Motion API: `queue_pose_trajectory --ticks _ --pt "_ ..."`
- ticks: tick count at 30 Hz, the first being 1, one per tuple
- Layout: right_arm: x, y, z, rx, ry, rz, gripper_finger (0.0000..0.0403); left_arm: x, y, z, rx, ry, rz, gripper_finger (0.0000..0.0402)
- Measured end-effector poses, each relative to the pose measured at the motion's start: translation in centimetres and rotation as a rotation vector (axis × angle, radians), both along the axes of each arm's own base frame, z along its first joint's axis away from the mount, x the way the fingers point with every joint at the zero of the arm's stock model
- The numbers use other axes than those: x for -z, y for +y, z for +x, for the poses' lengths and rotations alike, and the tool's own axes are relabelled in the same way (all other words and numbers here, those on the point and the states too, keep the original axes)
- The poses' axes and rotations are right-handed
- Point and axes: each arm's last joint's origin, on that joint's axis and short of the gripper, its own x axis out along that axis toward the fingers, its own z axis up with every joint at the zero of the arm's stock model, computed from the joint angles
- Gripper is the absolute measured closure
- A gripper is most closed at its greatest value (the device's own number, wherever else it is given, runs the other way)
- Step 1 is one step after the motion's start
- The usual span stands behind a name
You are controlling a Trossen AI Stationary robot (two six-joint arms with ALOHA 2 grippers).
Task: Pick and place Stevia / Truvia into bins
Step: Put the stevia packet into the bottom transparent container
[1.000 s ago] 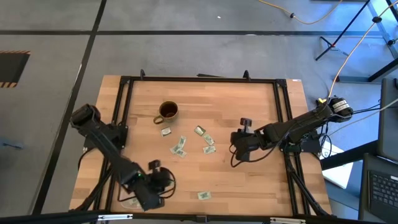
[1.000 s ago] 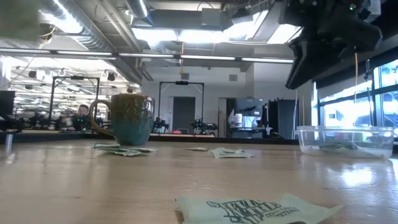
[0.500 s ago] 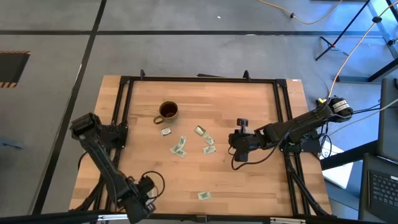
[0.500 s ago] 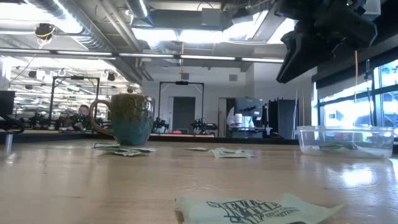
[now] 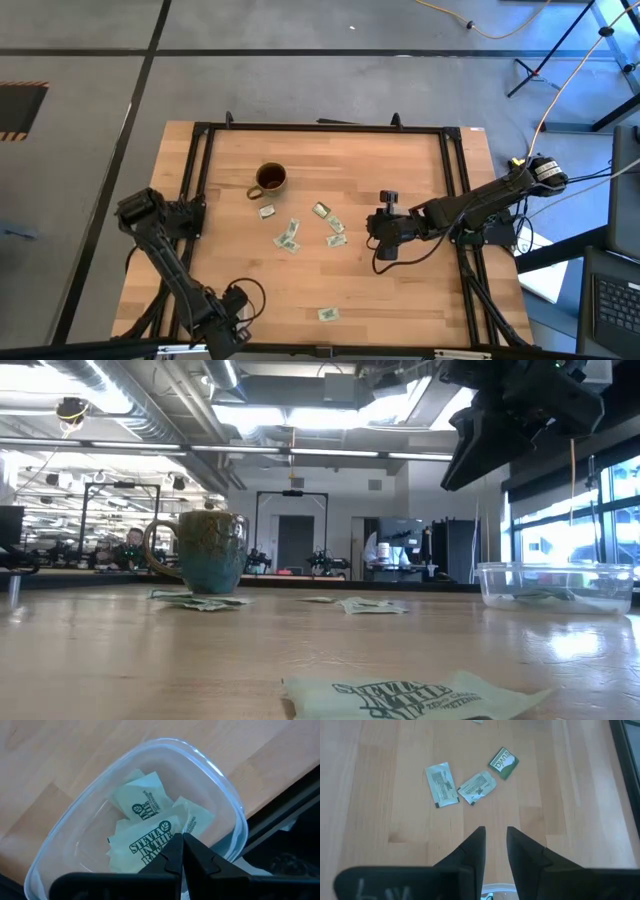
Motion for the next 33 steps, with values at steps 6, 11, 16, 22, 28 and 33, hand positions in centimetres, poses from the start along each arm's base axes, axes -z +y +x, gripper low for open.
queue_pose_trajectory --ticks 6,11,16,22,28,33 --pt "0.0 0.0 0.0 -0.002 0.001 -0.001 0.0321 -0.2 0.1 0.0 -0.03 0.001 -0.01 0.0367" --pt "0.0 0.0 0.0 -0.003 0.002 -0.003 0.0321 -1.7 0.6 0.0 -0.055 -0.024 -0.049 0.0334" --pt "0.0 0.0 0.0 -0.018 0.008 -0.015 0.0321 -4.1 2.0 0.4 -0.042 -0.17 -0.025 0.0328" --pt "0.0 0.0 0.0 -0.019 0.009 -0.016 0.0321 -6.0 5.1 2.6 0.073 -0.389 0.181 0.0339" --pt "0.0 0.0 0.0 -0.017 0.008 -0.014 0.0321 -6.1 9.2 6.2 0.248 -0.376 0.333 0.0352" --pt "0.0 0.0 0.0 -0.017 0.008 -0.013 0.0321 -6.1 13.1 8.7 0.298 -0.32 0.364 0.0359"
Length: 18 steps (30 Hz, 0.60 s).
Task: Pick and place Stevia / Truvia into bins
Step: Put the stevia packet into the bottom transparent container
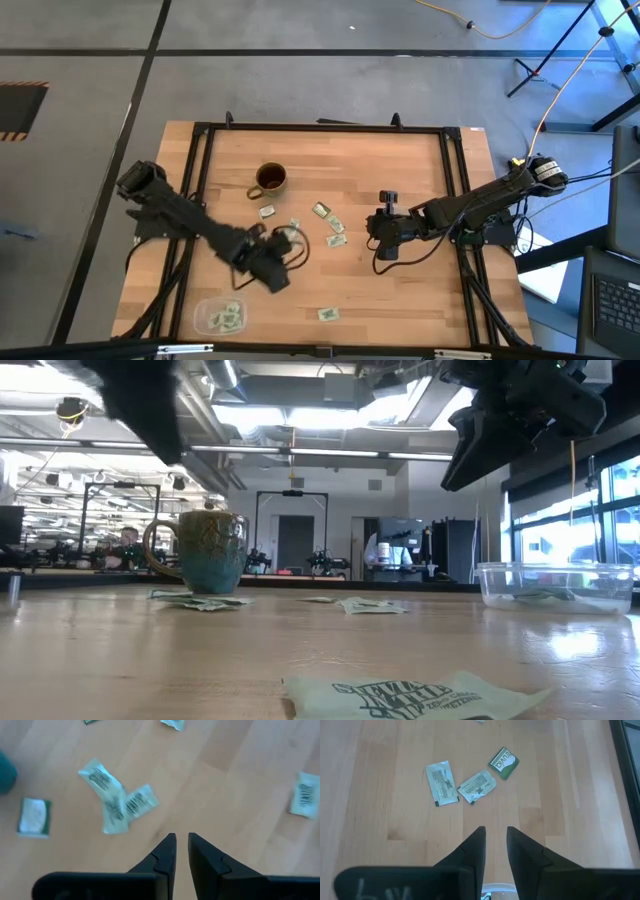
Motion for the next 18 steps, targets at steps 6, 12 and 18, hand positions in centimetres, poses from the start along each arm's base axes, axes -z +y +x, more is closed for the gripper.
queue_pose_trajectory --ticks 6,12,18 --pt "0.0 0.0 0.0 0.01 -0.002 0.008 0.0321 1.4 3.0 1.6 0.075 0.114 -0.016 0.035" --pt "0.1 0.0 -0.1 0.019 0.006 0.012 0.0321 4.2 4.1 1.8 0.074 0.215 0.03 0.0318" --pt "0.1 0.0 -0.1 0.018 0.006 0.012 0.0321 5.8 4.5 2.4 0.054 0.26 0.053 0.0298"
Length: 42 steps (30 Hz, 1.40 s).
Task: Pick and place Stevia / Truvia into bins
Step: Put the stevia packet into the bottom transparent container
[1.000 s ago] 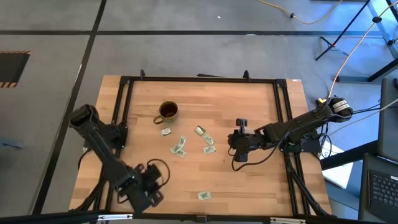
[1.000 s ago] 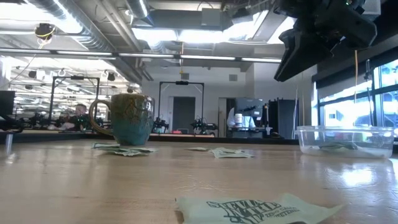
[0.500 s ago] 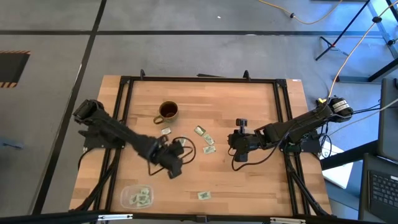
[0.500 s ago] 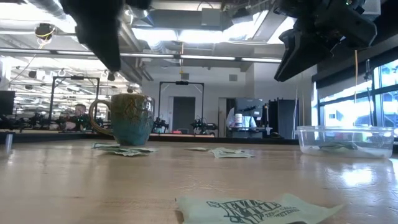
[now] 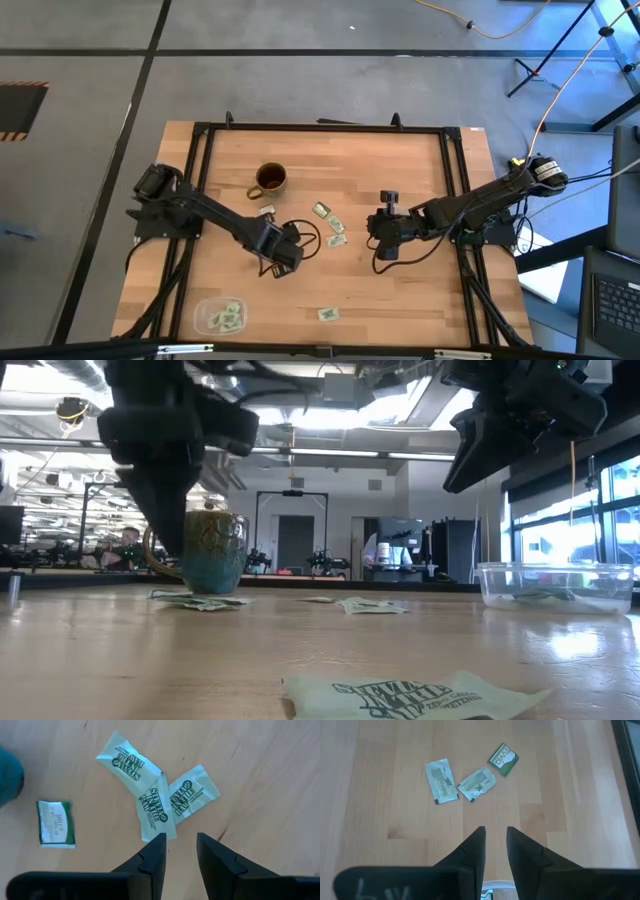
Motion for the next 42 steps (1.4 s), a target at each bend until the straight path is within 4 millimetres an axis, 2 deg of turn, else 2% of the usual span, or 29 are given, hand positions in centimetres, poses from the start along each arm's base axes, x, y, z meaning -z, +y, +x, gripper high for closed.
queue_pose_trajectory --ticks 7,12,18,36,42 --pt "0.0 0.0 0.0 0.0 0.0 0.001 0.0321 2.4 -0.1 0.5 0.021 0.076 0.045 0.03" --pt "0.0 0.0 0.0 0.001 0.0 0.001 0.0321 3.3 -0.1 0.7 0.021 0.102 0.076 0.0297" --pt "0.0 0.0 0.0 0.001 0.0 0.001 0.0321 3.3 0.1 0.7 0.02 0.089 0.115 0.0299" --pt "0.0 0.0 0.0 0.0 0.0 0.001 0.0321 3.3 0.3 1.2 0.018 0.078 0.029 0.0289" --pt "0.0 0.0 0.0 0.001 0.0 0.001 0.0321 3.3 0.6 1.3 0.011 0.066 0.069 0.0288"
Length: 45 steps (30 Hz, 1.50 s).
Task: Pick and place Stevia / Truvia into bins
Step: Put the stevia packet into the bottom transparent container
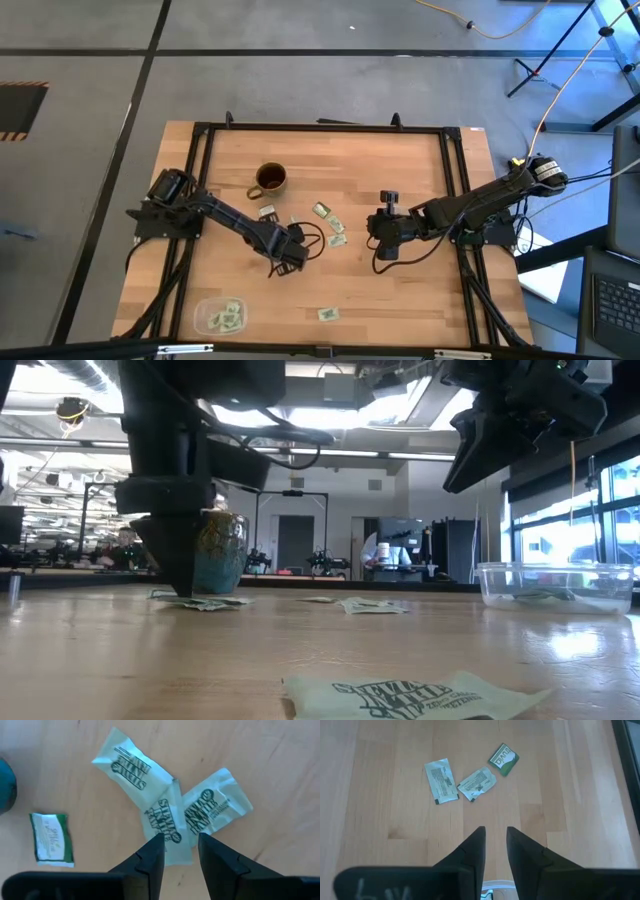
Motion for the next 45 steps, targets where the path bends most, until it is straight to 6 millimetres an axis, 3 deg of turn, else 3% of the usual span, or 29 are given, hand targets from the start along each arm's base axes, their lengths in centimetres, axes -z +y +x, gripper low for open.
queue_pose_trajectory --ticks 20,33,36,45 --pt "0.0 0.0 0.0 0.0 0.001 0.0 0.0321 1.5 0.6 0.6 0.011 0.059 -0.019 0.0295" --pt "0.0 0.0 0.0 0.0 0.002 0.0 0.0321 1.7 0.6 0.6 0.007 0.075 -0.083 0.0391" --pt "0.0 0.0 0.0 0.0 0.002 0.0 0.0321 1.7 0.5 0.6 0.034 0.083 -0.088 0.0398" --pt "0.0 0.0 0.0 0.0 0.003 0.0 0.0321 -0.9 -0.8 0.4 0.084 0.013 -0.086 0.0399"
